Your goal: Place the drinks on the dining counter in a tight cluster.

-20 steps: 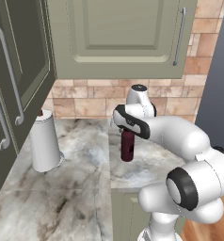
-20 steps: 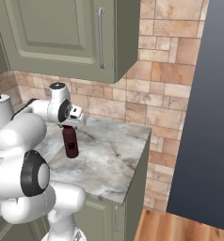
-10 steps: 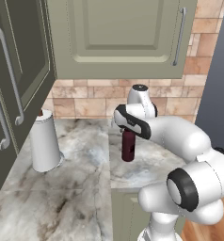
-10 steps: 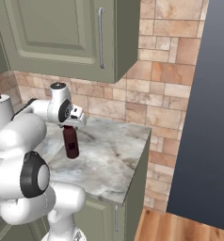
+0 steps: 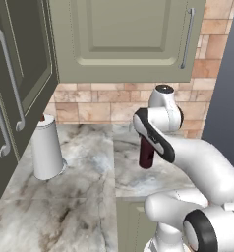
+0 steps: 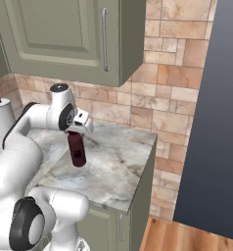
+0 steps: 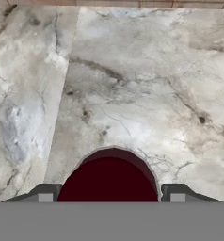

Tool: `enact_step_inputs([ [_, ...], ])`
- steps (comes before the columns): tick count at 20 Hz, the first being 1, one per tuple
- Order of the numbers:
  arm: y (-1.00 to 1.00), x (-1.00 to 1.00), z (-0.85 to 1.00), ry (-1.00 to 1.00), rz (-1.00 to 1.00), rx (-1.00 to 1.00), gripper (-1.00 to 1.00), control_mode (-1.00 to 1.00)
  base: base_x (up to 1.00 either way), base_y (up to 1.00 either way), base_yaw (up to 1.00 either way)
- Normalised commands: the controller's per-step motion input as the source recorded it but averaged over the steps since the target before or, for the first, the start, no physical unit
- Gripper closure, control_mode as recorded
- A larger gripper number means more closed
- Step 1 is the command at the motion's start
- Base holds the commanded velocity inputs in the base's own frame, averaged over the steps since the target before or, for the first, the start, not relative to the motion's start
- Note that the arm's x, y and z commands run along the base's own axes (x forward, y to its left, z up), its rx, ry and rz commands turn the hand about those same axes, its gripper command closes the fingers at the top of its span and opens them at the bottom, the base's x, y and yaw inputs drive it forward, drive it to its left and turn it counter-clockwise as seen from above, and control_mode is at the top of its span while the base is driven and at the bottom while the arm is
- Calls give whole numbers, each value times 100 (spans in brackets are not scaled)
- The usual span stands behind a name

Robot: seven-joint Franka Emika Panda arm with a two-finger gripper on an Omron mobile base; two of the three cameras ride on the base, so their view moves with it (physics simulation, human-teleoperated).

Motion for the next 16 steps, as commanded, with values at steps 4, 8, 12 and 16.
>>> enact_step_inputs([
  [4,-15,-61,76,0,-4,0,100,-100,0,0,0],
  [8,-4,-66,92,0,0,0,100,-100,0,0,0],
  [12,-2,-81,84,-3,0,0,100,-100,0,0,0],
  [16,-20,-67,46,-1,3,0,100,-100,0,0,0],
])
